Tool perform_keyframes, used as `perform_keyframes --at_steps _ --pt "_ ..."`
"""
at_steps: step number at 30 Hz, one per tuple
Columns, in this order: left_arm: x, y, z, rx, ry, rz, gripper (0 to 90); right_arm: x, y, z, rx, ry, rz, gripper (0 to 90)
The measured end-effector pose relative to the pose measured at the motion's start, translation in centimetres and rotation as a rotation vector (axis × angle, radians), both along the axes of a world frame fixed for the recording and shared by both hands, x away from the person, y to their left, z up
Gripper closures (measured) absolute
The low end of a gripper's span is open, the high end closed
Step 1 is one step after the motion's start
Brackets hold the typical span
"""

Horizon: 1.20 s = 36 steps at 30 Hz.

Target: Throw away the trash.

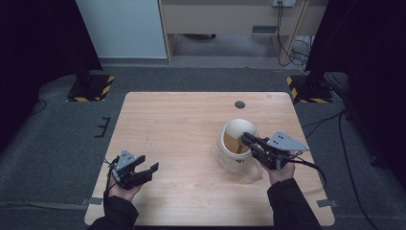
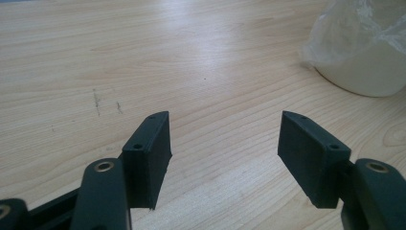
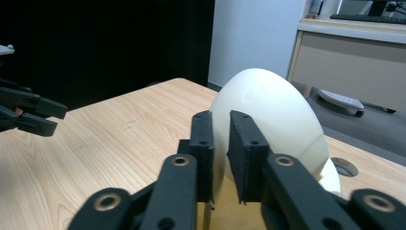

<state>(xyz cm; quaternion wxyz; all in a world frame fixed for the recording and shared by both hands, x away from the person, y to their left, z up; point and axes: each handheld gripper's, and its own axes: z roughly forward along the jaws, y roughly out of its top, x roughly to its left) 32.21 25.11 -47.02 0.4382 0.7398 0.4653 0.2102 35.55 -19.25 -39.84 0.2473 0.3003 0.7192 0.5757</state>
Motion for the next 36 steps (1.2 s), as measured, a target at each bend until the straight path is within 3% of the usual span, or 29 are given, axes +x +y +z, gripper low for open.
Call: perform_keyframes --at_steps 7,13,18,23,28,36 --pt "0.0 0.1 0.0 0.005 0.008 0.002 33.6 -0.4 -1.2 0.8 0.036 -0.022 -0.017 69.9" --pt "0.2 0.4 -0.4 0.014 0.028 0.003 28.8 -1.3 -4.4 0.4 0.075 -0.025 -0.105 53.0" --pt "0.8 0.9 -1.3 0.032 0.082 -0.005 25.0 -0.1 -7.0 -2.1 0.057 0.097 -0.171 30.6" --pt "1.5 1.4 -2.2 0.063 0.131 0.006 21.3 1.0 -8.8 -4.8 0.024 0.187 -0.228 19.7" --pt "2.2 1.8 -3.0 0.096 0.164 0.009 16.7 1.6 -9.8 -6.5 0.008 0.252 -0.265 11.9" --pt "2.5 1.7 -3.9 0.136 0.204 -0.005 11.9 2.8 -10.6 -9.0 -0.056 0.420 -0.304 6.4"
